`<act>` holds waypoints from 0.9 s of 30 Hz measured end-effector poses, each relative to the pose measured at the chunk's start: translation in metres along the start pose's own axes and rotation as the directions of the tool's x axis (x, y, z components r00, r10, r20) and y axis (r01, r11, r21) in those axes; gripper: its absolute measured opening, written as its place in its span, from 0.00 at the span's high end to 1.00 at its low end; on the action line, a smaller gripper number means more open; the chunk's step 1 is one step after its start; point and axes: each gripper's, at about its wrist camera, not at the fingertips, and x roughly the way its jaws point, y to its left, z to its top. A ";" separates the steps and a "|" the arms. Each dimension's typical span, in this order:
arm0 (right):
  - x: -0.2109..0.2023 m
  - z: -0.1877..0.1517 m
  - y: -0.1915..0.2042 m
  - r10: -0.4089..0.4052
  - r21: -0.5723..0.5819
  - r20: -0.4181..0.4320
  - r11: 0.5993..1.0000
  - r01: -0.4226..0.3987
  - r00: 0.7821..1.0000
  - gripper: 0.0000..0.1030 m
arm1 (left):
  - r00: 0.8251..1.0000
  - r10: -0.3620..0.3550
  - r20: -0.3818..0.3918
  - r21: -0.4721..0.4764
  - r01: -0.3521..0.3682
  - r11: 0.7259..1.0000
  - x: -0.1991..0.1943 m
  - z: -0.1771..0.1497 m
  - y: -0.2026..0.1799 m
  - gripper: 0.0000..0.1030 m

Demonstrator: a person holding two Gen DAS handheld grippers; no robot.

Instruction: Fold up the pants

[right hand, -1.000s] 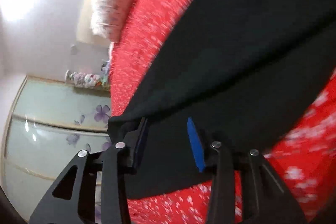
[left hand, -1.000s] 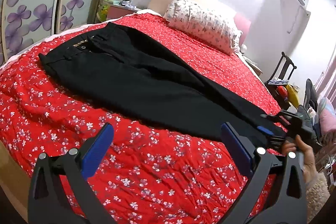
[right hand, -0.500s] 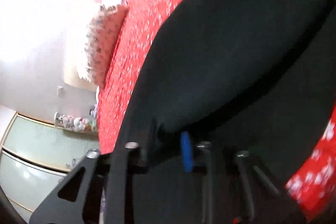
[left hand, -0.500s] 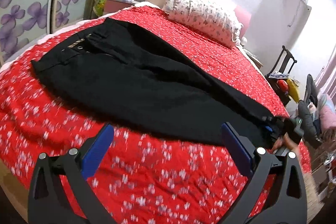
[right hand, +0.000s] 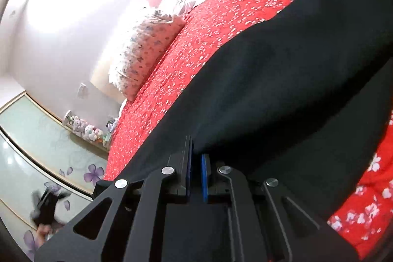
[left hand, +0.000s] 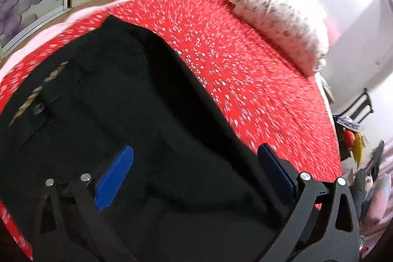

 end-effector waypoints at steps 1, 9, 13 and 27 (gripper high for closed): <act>0.001 0.000 0.001 0.004 -0.003 -0.001 1.000 -0.004 1.000 0.94 | 1.000 0.029 -0.010 -0.006 -0.029 1.000 0.016 0.009 -0.005 0.02; 0.012 0.004 0.007 0.040 -0.021 -0.029 0.999 -0.040 0.999 0.94 | 0.926 0.373 -0.065 -0.031 -0.375 0.926 0.119 0.041 -0.025 0.07; 0.013 0.006 0.005 0.046 -0.024 -0.035 0.999 -0.047 0.998 0.93 | 0.936 0.345 -0.076 -0.032 -0.348 0.937 0.139 0.048 -0.021 0.63; 0.002 0.017 0.005 0.097 -0.054 -0.025 0.994 -0.098 0.995 0.94 | 0.990 0.111 0.091 -0.062 -0.106 0.992 -0.012 -0.019 0.014 0.96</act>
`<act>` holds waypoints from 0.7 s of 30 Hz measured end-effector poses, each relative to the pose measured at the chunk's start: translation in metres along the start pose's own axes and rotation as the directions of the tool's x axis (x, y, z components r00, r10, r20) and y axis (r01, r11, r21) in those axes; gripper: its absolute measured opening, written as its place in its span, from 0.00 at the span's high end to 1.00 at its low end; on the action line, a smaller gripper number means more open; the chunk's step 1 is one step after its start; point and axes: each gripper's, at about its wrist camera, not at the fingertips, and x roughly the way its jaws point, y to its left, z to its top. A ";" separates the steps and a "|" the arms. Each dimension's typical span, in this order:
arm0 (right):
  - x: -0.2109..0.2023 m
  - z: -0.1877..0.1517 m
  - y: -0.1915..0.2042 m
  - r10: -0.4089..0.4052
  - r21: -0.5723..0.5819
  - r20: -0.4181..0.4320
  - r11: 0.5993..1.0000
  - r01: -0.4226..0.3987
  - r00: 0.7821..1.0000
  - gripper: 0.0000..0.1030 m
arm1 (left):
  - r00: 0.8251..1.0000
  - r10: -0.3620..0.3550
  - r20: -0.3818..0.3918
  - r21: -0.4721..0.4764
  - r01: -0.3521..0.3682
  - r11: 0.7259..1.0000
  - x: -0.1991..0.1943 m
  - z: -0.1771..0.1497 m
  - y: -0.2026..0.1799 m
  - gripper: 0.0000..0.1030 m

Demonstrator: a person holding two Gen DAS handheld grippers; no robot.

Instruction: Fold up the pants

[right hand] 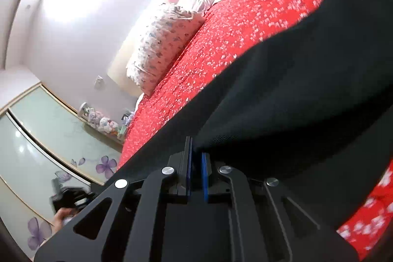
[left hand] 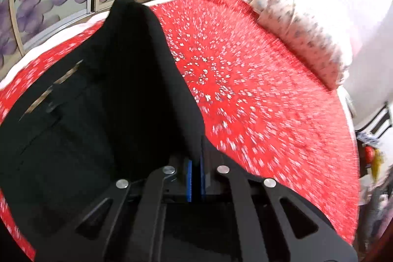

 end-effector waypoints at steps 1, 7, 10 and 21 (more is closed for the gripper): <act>-0.005 0.004 0.003 -0.001 -0.006 0.007 1.000 0.001 1.000 0.94 | 1.000 -0.015 0.004 -0.004 0.015 1.000 -0.012 -0.007 0.004 0.96; -0.047 0.035 0.004 0.004 0.005 0.012 1.000 -0.005 1.000 0.94 | 0.994 -0.087 0.072 -0.033 0.090 0.995 -0.090 -0.081 0.061 0.96; -0.057 0.036 0.004 -0.060 -0.042 -0.060 0.997 0.057 0.996 0.94 | 0.994 -0.090 0.055 -0.095 0.095 0.991 -0.097 -0.127 0.092 0.96; -0.064 0.014 -0.006 -0.207 -0.075 -0.229 0.978 0.194 0.951 0.85 | 0.987 -0.114 0.112 -0.118 0.127 0.985 -0.103 -0.172 0.117 0.79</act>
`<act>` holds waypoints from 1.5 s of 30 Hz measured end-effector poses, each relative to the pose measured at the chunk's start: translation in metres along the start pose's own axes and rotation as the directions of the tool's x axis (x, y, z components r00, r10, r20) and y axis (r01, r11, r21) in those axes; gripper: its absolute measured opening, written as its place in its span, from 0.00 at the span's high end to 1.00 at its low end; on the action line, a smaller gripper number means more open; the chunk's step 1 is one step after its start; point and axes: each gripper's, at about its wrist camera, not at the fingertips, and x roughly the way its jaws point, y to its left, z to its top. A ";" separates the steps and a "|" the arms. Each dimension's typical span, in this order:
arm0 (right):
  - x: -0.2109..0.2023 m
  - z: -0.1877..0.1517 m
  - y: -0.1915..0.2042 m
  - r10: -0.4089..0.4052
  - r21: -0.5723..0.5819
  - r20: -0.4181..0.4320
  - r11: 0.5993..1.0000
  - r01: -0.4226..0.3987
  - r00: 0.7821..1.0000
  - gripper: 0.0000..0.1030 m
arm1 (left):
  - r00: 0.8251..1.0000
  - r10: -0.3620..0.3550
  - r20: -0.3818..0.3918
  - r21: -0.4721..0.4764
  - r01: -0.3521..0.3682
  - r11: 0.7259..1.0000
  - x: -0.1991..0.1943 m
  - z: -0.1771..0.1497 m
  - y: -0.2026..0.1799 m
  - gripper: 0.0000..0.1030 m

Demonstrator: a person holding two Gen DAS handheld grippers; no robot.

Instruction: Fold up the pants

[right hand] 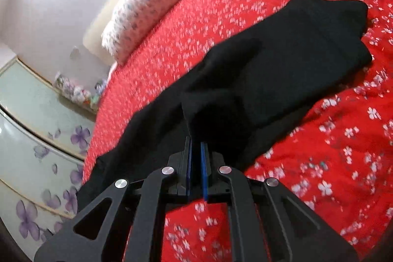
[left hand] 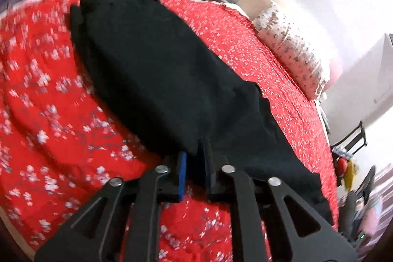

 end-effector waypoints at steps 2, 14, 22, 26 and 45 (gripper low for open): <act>-0.005 -0.002 0.000 -0.026 -0.011 -0.045 1.000 0.025 0.999 0.60 | 0.999 0.009 0.047 0.061 -0.012 0.998 -0.016 -0.003 -0.003 0.59; -0.080 0.107 -0.034 -0.271 -0.088 0.177 0.953 0.289 0.946 0.55 | 0.991 -0.104 0.087 0.340 0.069 0.938 -0.056 -0.044 -0.046 0.10; -0.027 0.125 -0.067 -0.405 -0.136 0.020 0.905 0.403 0.914 0.56 | 0.991 -0.126 0.040 0.368 0.103 0.924 -0.049 -0.062 -0.054 0.08; -0.006 0.115 -0.070 -0.445 -0.197 -0.026 0.880 0.431 0.895 0.59 | 0.991 -0.123 0.042 0.370 0.099 0.924 -0.049 -0.059 -0.053 0.06; -0.003 0.139 -0.010 -0.612 -0.566 0.316 0.491 0.662 0.724 0.87 | 0.996 -0.092 0.011 0.363 0.082 0.928 -0.034 -0.061 -0.055 0.05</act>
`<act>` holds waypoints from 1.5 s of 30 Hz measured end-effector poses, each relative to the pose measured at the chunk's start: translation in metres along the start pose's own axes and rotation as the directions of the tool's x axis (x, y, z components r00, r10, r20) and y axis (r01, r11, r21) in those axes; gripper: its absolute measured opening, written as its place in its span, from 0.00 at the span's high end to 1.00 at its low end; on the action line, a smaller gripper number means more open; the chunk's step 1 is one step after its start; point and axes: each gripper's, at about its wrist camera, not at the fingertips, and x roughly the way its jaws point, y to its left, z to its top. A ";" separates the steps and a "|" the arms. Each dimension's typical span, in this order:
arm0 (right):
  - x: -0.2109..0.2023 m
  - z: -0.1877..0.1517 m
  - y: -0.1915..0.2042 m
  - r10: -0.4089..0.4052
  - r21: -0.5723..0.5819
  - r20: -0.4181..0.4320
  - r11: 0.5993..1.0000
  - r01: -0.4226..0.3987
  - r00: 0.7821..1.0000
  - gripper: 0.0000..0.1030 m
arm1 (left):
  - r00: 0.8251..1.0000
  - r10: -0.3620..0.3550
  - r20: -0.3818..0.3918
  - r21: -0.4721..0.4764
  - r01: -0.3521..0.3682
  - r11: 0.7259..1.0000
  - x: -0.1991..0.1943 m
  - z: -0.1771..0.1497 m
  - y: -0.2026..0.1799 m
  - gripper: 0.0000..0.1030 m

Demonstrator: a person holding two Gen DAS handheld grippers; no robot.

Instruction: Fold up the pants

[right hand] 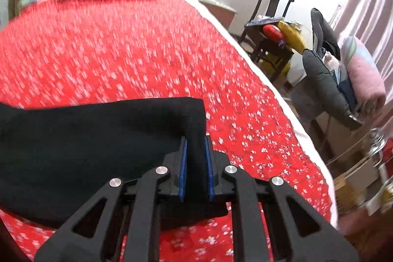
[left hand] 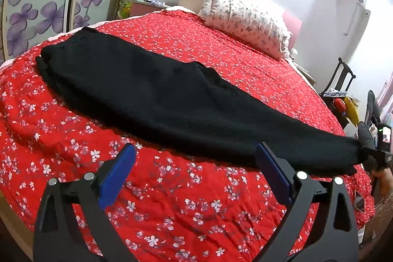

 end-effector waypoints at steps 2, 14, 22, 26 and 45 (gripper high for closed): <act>0.027 -0.006 0.008 -0.014 -0.026 -0.074 1.000 0.012 0.997 0.87 | 1.000 0.003 -0.003 0.007 -0.003 1.000 0.000 0.000 -0.002 0.05; 0.006 -0.023 -0.038 0.076 0.246 -0.039 0.967 -0.065 0.996 0.39 | 1.000 0.016 0.008 -0.018 -0.016 1.000 -0.004 0.003 0.012 0.04; 0.017 -0.058 -0.089 0.437 0.635 -0.078 0.715 -0.293 0.896 0.56 | 1.000 -0.013 -0.015 0.006 0.013 1.000 -0.002 -0.005 0.004 0.04; 0.017 -0.074 -0.084 0.373 0.667 -0.120 0.716 -0.203 0.920 0.57 | 1.000 -0.010 -0.007 0.018 0.010 1.000 -0.005 -0.004 0.003 0.04; -0.066 -0.016 0.002 0.245 0.292 0.141 0.915 -0.277 0.959 0.39 | 0.997 -0.017 0.075 -0.093 0.024 0.995 0.008 0.081 0.072 0.03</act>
